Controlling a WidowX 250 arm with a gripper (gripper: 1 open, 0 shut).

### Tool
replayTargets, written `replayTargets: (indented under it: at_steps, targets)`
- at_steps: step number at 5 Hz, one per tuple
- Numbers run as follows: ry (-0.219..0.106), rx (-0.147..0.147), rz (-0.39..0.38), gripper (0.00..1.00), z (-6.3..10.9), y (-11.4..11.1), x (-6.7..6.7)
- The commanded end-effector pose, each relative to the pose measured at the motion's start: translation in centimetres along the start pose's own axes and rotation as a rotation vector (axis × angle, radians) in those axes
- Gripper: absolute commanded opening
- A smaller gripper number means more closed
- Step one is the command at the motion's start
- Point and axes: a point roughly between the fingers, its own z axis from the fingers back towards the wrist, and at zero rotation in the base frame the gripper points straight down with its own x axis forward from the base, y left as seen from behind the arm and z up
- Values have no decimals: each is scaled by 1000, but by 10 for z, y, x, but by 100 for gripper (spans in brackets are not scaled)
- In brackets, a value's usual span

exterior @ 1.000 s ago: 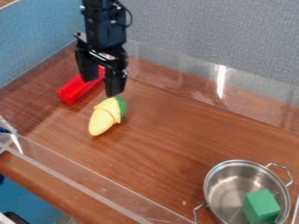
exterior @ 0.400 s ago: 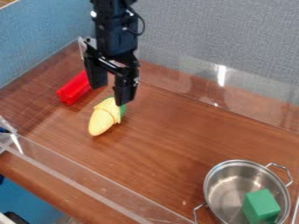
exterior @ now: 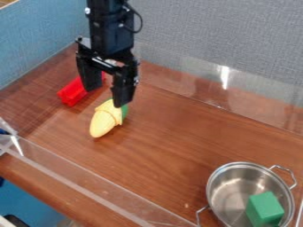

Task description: Push the yellow object to the left side of the table

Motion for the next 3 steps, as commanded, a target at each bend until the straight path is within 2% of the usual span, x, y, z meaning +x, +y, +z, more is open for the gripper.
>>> replayTargets:
  at_steps: [1,2,3]
  targets:
    - [-76,27,28,100,33,0,7]
    - [-80,29,42,100,24,1,14]
    - [-72,25,83,100,26,-1,16]
